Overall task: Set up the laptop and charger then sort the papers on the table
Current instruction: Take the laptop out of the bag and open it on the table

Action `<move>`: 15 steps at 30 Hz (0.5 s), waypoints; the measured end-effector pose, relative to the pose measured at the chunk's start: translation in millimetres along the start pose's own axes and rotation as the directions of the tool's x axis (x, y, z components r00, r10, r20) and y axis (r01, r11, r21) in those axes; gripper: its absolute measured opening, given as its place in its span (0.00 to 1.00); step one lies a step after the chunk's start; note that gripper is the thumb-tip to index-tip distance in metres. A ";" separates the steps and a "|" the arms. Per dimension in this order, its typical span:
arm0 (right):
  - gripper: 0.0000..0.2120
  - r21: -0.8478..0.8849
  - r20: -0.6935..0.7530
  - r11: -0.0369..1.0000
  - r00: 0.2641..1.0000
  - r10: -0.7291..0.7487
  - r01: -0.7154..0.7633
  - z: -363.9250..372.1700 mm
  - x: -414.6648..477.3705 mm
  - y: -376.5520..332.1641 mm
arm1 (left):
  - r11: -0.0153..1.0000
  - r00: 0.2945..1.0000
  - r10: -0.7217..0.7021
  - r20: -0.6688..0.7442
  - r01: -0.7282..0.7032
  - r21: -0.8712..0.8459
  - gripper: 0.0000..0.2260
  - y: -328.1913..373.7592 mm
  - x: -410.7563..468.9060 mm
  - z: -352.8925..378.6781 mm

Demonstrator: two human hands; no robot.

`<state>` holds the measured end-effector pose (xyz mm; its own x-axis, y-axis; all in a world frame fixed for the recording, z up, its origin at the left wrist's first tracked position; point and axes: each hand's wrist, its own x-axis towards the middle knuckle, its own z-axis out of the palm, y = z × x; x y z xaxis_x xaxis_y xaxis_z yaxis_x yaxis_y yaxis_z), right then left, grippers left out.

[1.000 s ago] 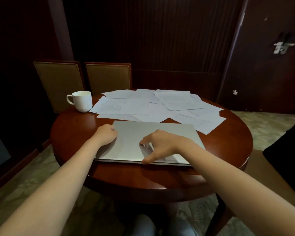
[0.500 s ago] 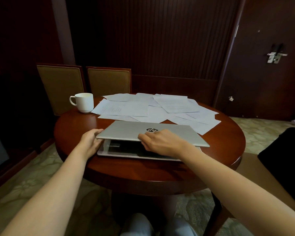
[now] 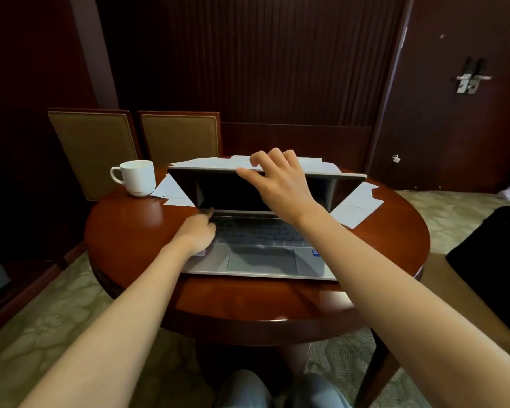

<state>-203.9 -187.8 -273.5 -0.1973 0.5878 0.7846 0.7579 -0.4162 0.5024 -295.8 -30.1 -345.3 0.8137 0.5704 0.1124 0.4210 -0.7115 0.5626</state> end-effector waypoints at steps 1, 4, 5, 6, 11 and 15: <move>0.19 -0.019 -0.004 1.000 1.000 0.022 -0.022 5.3 2.7 0.8 | 0.999 1.000 0.024 0.017 -0.024 0.047 0.21 1.0 3.9 1.1; 0.16 -0.033 -0.007 0.996 0.996 0.087 -0.087 20.5 12.0 4.2 | 0.973 0.995 0.052 0.085 -0.070 0.220 0.21 -1.2 11.2 7.1; 0.16 -0.034 -0.005 0.994 0.994 0.105 -0.106 24.2 15.2 4.9 | 0.962 0.994 0.047 0.101 -0.072 0.262 0.21 -2.9 12.6 9.1; 0.16 -0.038 -0.007 0.993 0.993 0.115 -0.115 27.4 18.1 6.1 | 0.956 0.994 0.041 0.105 -0.069 0.285 0.22 -4.3 13.2 10.7; 0.15 -0.073 0.077 0.984 0.983 0.166 -0.160 37.2 36.3 13.7 | 0.951 0.997 0.012 0.073 -0.033 0.308 0.22 -12.7 16.8 13.0; 0.09 -0.111 0.180 0.968 0.953 0.242 -0.225 51.9 53.7 21.6 | 0.955 0.998 -0.036 0.047 0.021 0.296 0.23 -15.4 15.4 17.3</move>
<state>-165.9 -129.2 -239.4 0.1073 0.5849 0.8040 0.7088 -0.6121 0.3506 -282.9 -17.4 -366.3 0.8159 0.5758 0.0537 0.5375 -0.7893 0.2967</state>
